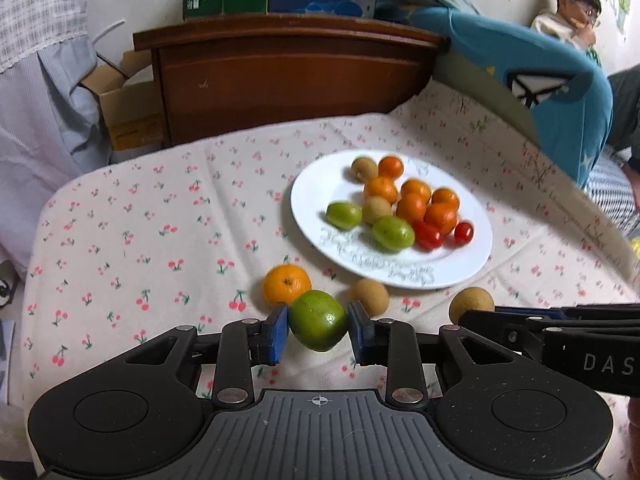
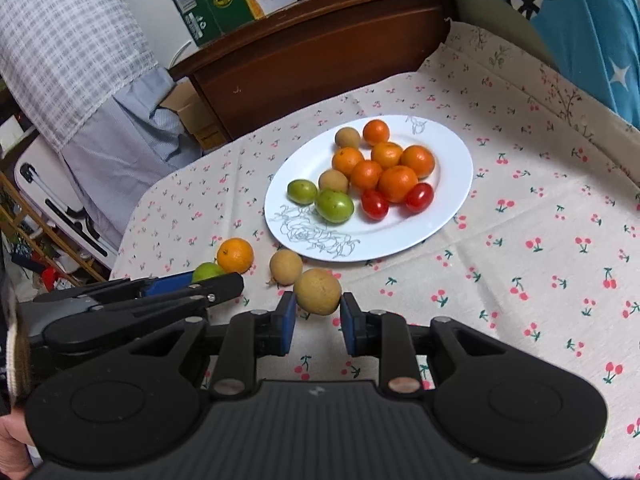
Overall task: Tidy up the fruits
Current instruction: 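Carry the green fruit and kiwi over the white plate with both tools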
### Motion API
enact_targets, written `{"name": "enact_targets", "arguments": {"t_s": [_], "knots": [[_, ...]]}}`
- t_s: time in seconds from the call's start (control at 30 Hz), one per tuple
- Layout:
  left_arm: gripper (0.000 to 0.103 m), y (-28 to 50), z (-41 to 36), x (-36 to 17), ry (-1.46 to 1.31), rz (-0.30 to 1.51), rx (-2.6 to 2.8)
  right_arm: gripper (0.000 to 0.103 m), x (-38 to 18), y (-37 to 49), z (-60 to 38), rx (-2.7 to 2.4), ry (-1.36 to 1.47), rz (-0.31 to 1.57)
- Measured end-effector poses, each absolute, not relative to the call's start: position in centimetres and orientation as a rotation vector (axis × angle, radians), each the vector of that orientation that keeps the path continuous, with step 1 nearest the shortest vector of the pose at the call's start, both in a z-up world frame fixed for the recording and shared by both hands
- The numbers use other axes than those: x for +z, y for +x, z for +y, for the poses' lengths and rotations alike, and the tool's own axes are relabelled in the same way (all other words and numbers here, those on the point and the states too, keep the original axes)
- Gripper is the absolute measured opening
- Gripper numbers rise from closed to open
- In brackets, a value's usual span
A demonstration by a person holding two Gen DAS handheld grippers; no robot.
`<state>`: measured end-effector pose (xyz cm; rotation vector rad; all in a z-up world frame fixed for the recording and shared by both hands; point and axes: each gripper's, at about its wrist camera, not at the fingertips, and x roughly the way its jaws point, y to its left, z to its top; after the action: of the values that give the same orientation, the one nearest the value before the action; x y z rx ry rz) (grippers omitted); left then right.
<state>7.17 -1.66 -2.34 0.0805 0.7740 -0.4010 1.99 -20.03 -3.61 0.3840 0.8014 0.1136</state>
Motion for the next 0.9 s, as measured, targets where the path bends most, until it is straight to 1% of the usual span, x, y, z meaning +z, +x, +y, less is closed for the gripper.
{"name": "enact_targets", "arguments": {"t_s": [0.4, 0.67, 0.9], "knots": [[0.029, 8.7, -2.1, 1.1, 0.052, 0.698, -0.443, 0.024, 0.3, 3.3, -23.2, 0.105, 0.4, 0.698], [0.029, 10.7, -2.6, 2.0, 0.072, 0.681, -0.458, 0.024, 1.0, 5.1, -24.7, 0.108, 0.405, 0.686], [0.029, 13.4, -3.5, 1.6, 0.074, 0.702, -0.46, 0.024, 0.8, 7.4, -25.3, 0.105, 0.397, 0.693]]}}
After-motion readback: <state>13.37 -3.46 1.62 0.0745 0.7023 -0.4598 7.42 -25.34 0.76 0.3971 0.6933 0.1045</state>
